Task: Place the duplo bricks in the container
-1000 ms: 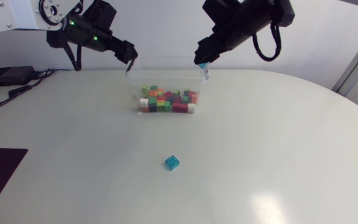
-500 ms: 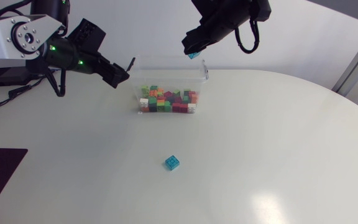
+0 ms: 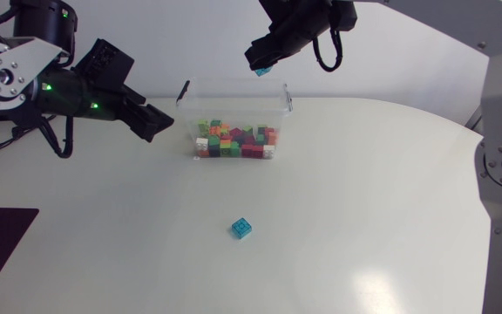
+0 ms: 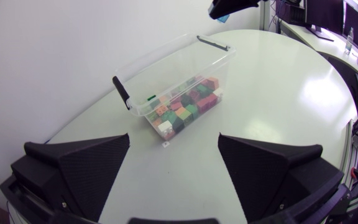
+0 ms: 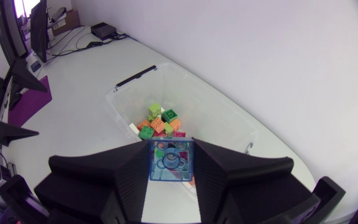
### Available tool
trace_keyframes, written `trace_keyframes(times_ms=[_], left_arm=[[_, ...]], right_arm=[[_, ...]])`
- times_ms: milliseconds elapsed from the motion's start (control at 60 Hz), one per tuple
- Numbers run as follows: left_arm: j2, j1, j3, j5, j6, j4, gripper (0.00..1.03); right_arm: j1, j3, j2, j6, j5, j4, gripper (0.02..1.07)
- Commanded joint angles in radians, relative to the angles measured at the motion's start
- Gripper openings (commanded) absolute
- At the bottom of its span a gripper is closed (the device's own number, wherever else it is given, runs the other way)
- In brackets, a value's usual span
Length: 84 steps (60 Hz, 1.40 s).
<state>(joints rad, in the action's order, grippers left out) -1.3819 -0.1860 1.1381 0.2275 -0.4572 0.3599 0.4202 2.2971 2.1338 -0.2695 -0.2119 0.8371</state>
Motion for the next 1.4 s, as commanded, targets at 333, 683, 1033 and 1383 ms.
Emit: trace_keyframes(times_ms=[333, 683, 1033, 1383], left_arm=[[0.227, 0.069, -0.239, 0.007, -0.005, -0.102, 0.99], [0.29, 0.143, -0.339, 0.009, 0.015, -0.119, 0.99], [0.285, 0.151, -0.287, 0.026, 0.048, -0.073, 0.99], [0.412, 0.172, -0.4, -0.073, 0.132, -0.068, 0.99]], right_arm=[[-0.024, 0.278, 0.207, 0.033, 0.002, 0.034, 0.25], [-0.02, 0.627, 0.371, 0.095, 0.0, 0.28, 1.03], [-0.107, 0.463, 0.095, 0.105, -0.004, 0.427, 1.03], [-0.072, 0.17, -0.138, 0.105, -0.006, 0.461, 1.03]])
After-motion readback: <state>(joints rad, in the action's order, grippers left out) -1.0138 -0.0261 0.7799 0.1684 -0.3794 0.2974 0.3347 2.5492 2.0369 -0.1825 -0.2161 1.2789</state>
